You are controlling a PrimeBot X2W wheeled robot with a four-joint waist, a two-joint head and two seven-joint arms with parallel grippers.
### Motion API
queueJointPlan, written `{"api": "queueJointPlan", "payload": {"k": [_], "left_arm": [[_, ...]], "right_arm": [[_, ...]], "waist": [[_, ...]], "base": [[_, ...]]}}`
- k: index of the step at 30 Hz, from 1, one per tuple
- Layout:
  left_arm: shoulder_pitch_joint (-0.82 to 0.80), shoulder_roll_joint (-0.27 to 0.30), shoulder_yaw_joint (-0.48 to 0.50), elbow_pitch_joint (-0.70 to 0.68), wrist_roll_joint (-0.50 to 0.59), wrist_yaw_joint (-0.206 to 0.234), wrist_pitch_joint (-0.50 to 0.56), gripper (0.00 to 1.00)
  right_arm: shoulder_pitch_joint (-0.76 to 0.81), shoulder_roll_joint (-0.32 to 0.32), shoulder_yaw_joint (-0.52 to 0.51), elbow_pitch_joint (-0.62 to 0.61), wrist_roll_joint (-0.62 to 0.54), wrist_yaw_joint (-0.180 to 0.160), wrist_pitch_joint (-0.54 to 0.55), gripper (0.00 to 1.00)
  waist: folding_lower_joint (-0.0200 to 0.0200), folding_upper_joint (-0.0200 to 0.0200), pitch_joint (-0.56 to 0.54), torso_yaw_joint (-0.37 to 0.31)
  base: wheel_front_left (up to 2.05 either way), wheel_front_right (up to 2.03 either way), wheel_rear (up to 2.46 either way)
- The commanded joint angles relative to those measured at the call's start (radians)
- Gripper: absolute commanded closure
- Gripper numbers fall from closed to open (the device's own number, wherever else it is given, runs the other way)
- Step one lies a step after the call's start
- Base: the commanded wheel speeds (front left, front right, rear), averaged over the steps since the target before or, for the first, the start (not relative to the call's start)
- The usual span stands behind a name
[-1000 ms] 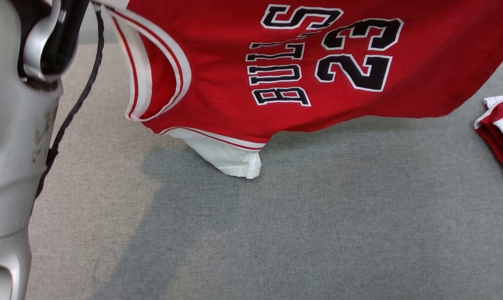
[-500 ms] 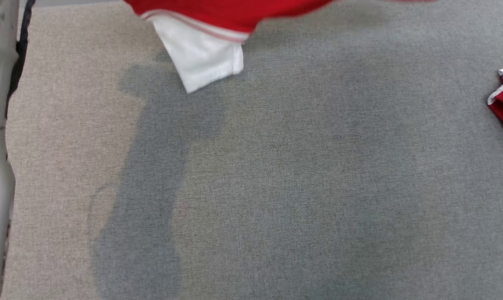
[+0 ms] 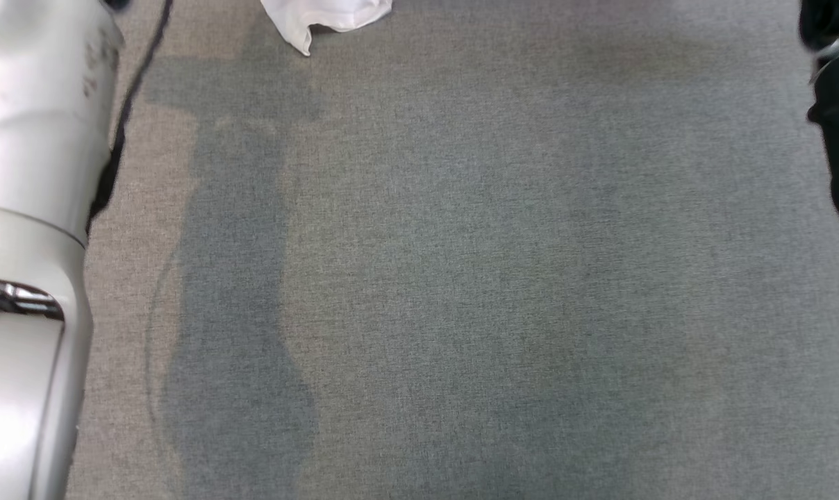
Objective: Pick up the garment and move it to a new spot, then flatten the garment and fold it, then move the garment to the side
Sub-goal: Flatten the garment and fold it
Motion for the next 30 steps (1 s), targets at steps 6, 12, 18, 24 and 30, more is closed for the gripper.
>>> {"api": "queueJointPlan", "payload": {"k": [6, 12, 18, 24, 30], "left_arm": [[0.118, -0.005, -0.014, 0.05, -0.013, -0.017, 0.005, 1.0], [0.259, -0.022, 0.004, 0.055, -0.061, -0.027, -0.116, 1.0], [0.474, -0.035, 0.001, 0.003, -0.09, -0.031, -0.179, 1.0], [0.725, 0.023, 0.023, -0.212, -0.055, -0.031, -0.185, 1.0], [0.982, 0.077, 0.059, -0.462, -0.006, 0.016, -0.185, 1.0]], "right_arm": [[0.074, 0.002, 0.059, 0.062, 0.058, 0.0, -0.028, 1.0], [0.217, -0.02, 0.145, 0.02, 0.13, 0.0, -0.067, 1.0], [0.463, -0.049, 0.208, -0.078, 0.243, 0.0, -0.087, 1.0], [0.72, -0.086, 0.223, -0.265, 0.284, 0.0, -0.09, 1.0], [0.932, -0.108, 0.164, -0.436, 0.267, 0.0, -0.09, 1.0]], "waist": [[0.0, 0.0, 0.048, 0.015], [0.0, 0.0, 0.042, 0.039], [0.0, 0.0, -0.011, 0.06], [0.0, 0.0, -0.065, 0.055], [0.0, 0.0, -0.123, 0.046]], "base": [[0.0, 0.0, 0.0], [0.0, 0.0, 0.0], [0.0, 0.0, 0.0], [0.0, 0.0, 0.0], [0.0, 0.0, 0.0]]}}
